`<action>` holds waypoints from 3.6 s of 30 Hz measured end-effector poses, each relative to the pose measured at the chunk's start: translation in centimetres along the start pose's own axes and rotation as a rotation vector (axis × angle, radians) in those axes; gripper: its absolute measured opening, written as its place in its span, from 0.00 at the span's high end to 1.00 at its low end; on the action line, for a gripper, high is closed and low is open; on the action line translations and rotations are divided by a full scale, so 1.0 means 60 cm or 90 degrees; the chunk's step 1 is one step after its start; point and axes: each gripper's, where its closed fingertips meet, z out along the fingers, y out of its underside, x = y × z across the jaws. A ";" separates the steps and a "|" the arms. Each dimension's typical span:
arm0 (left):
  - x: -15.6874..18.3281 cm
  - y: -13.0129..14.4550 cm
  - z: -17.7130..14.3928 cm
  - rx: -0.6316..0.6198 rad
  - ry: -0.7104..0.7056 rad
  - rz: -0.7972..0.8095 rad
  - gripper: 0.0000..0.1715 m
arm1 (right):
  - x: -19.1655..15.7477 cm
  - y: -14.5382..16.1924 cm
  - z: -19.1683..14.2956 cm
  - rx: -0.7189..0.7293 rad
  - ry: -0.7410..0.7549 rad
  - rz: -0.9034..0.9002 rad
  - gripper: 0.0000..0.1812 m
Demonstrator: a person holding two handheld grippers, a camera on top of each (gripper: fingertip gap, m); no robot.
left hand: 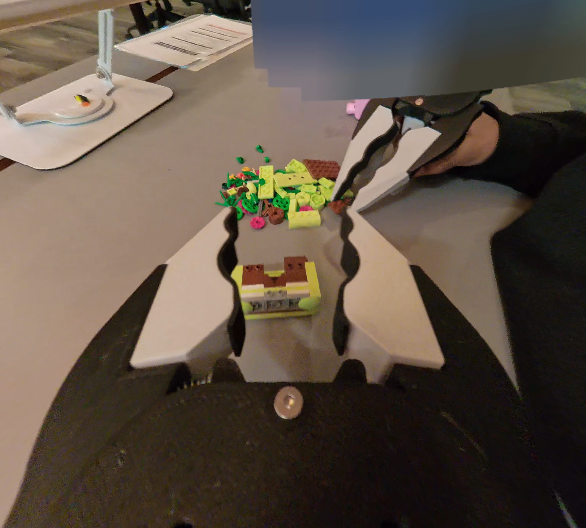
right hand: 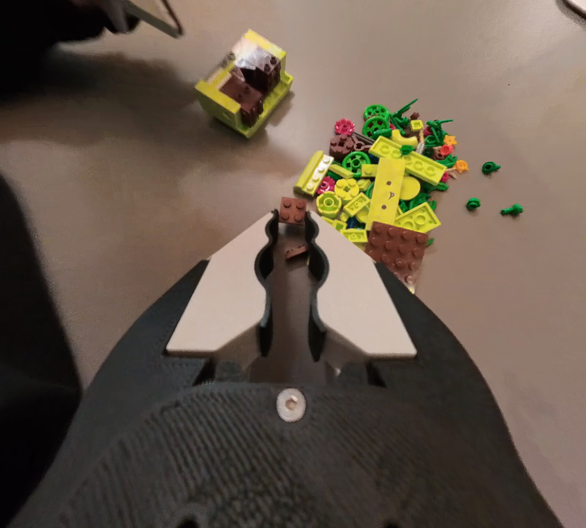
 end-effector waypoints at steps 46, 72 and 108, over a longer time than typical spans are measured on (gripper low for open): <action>0.097 0.010 -0.001 0.061 0.215 -0.021 0.57 | -0.111 -0.148 -0.063 0.304 -0.382 0.033 0.89; 0.125 0.005 -0.006 0.049 0.287 -0.079 0.56 | -0.150 -0.122 -0.065 0.233 -0.469 0.011 0.90; 0.114 -0.039 -0.010 0.159 0.058 0.167 0.73 | -0.101 -0.158 -0.079 0.269 -0.665 0.449 0.90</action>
